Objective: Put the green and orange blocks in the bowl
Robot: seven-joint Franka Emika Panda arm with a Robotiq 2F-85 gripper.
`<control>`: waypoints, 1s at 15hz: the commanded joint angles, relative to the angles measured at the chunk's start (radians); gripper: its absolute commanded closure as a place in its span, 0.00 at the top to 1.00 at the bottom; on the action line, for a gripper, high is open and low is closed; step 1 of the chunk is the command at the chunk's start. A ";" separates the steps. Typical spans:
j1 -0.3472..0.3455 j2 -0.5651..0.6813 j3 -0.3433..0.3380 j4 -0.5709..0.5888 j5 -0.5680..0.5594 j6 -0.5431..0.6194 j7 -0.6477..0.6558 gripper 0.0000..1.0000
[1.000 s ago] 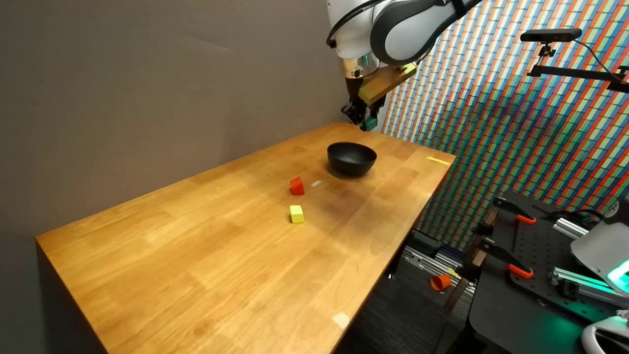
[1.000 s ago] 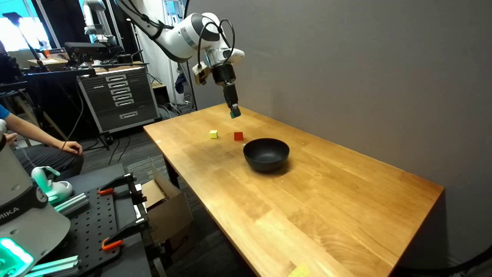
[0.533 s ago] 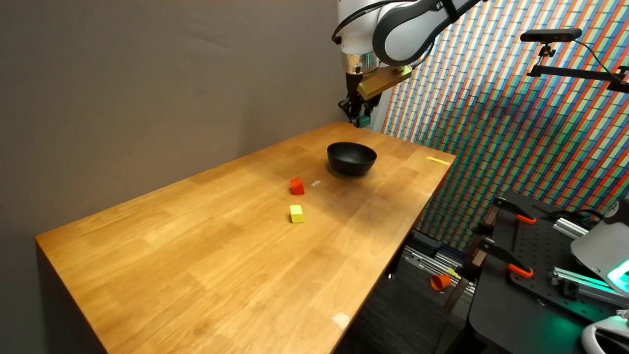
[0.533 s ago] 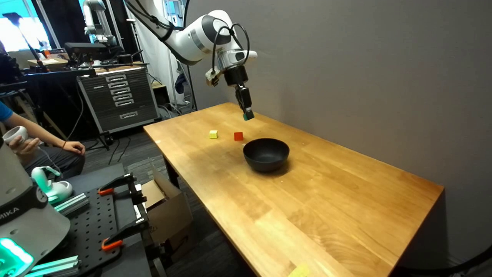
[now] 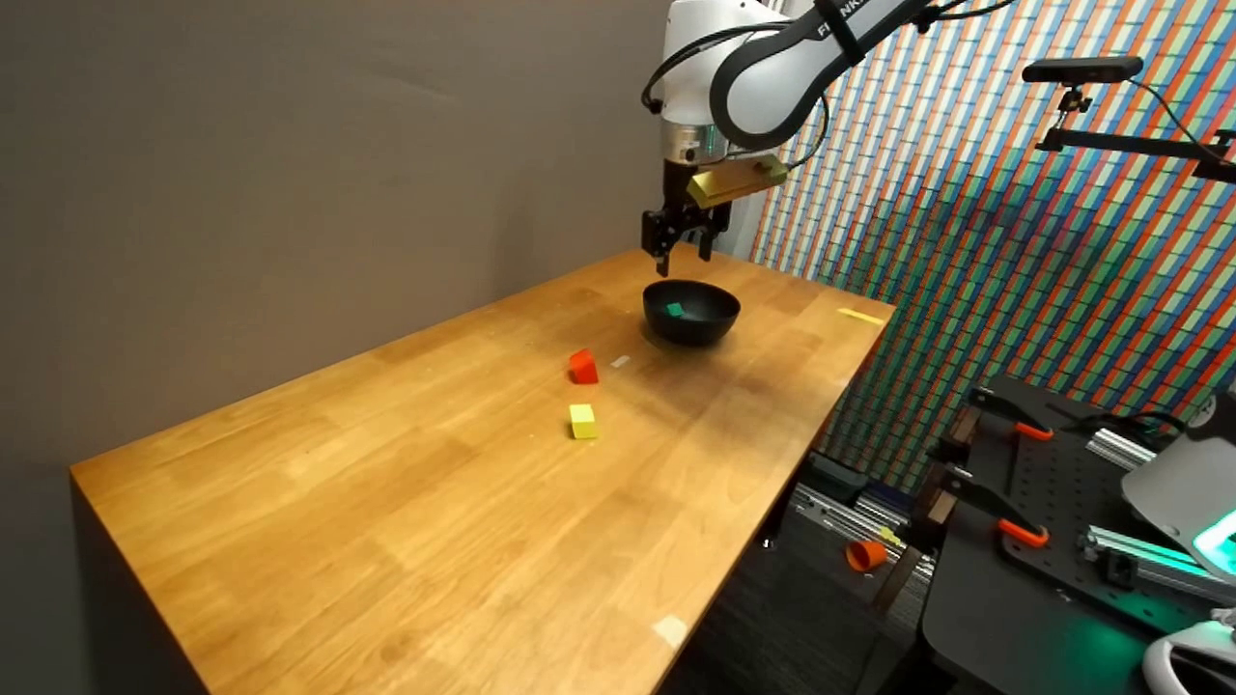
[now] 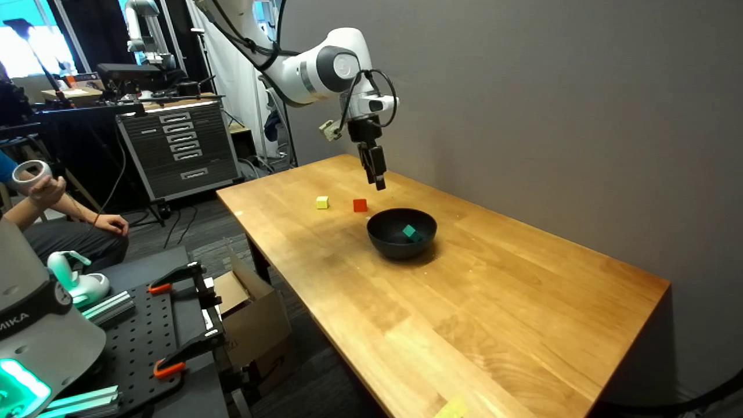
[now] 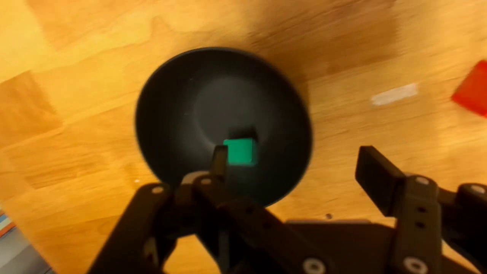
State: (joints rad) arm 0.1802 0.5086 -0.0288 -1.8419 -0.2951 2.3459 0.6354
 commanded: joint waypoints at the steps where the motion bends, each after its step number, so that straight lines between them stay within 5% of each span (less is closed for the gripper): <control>1: -0.002 0.091 0.086 0.119 0.178 0.002 -0.122 1.00; 7: 0.071 0.256 0.120 0.277 0.296 -0.020 -0.176 1.00; 15: 0.206 0.433 -0.005 0.446 0.194 -0.031 -0.116 1.00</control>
State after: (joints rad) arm 0.3421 0.8728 0.0236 -1.5003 -0.0567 2.3437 0.5026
